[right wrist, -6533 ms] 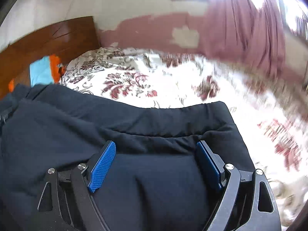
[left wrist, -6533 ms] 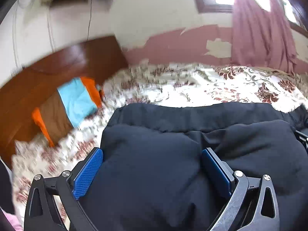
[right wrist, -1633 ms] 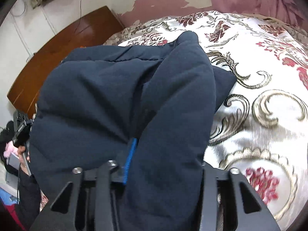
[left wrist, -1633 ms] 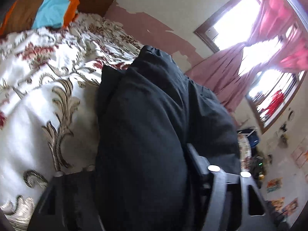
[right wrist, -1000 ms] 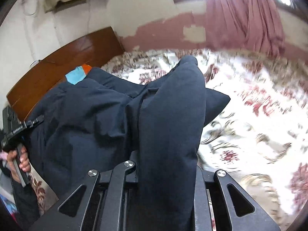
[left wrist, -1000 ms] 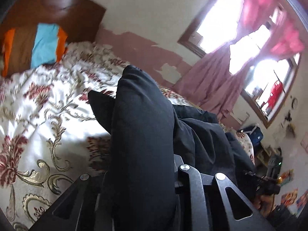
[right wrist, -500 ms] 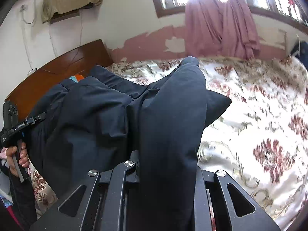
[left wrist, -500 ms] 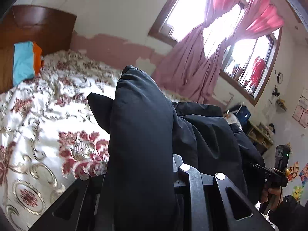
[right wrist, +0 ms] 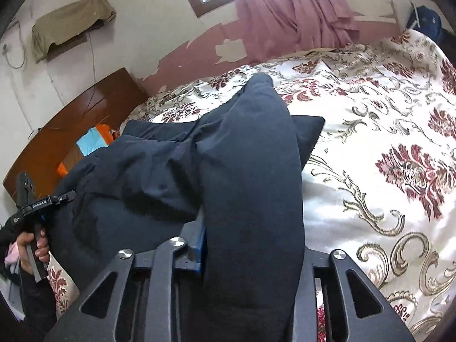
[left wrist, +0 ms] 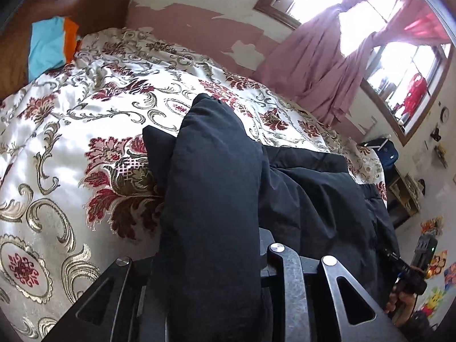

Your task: Fold large clothes

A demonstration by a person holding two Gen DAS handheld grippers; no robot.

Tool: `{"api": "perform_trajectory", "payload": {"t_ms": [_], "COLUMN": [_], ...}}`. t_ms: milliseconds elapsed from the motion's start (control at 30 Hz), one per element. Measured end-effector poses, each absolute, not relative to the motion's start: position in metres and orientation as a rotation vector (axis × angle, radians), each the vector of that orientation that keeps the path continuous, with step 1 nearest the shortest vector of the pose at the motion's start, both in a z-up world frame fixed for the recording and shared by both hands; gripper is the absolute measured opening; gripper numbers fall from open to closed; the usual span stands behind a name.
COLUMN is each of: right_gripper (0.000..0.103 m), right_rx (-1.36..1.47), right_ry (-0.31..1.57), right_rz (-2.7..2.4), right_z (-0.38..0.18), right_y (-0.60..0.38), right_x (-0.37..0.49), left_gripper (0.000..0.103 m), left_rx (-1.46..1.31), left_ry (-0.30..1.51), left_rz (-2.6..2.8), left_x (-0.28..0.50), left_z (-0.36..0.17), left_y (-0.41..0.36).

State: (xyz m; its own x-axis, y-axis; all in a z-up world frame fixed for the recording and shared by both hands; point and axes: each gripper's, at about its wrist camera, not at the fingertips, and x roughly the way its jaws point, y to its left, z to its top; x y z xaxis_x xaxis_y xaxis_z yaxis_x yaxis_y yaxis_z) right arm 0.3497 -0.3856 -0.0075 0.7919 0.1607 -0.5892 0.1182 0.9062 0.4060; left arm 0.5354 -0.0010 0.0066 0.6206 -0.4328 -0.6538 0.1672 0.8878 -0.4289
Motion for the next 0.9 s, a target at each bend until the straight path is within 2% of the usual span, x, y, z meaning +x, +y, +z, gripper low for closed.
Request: {"api": "perform_trajectory", "payload": {"t_ms": [100, 233, 400, 433, 467, 500, 567, 833, 900], "right_gripper": [0.043, 0.053, 0.075, 0.077, 0.079, 0.083, 0.086, 0.090, 0.090], "right_rx": [0.472, 0.436, 0.345, 0.325, 0.318, 0.311, 0.303, 0.284, 0.262], "right_ry": [0.682, 0.664, 0.641, 0.632, 0.625, 0.615, 0.594, 0.539, 0.514], "right_rz": [0.018, -0.030, -0.054, -0.063, -0.068, -0.075, -0.088, -0.135, -0.144], "right_z": [-0.011, -0.002, 0.007, 0.009, 0.013, 0.015, 0.022, 0.036, 0.040], "right_y": [-0.387, -0.377, -0.360, -0.356, -0.356, -0.355, -0.357, -0.356, -0.352], "right_x": [0.349, 0.340, 0.332, 0.330, 0.330, 0.328, 0.325, 0.304, 0.297], "left_gripper": [0.033, 0.036, 0.045, 0.046, 0.055, 0.069, 0.090, 0.091, 0.094], "left_rx": [-0.338, -0.384, -0.360, -0.341, -0.323, -0.306, -0.280, -0.239, -0.254], "left_ry": [0.885, 0.909, 0.892, 0.885, 0.880, 0.874, 0.841, 0.712, 0.651], "left_rz": [-0.287, -0.245, -0.177, -0.165, -0.156, -0.151, -0.126, -0.037, -0.023], "left_x": [0.537, 0.530, 0.518, 0.515, 0.513, 0.511, 0.506, 0.475, 0.459], "left_z": [0.002, -0.004, -0.004, -0.003, -0.003, -0.002, 0.001, 0.018, 0.023], "left_y": [-0.002, 0.007, 0.007, 0.005, 0.003, 0.001, 0.000, -0.002, 0.000]}}
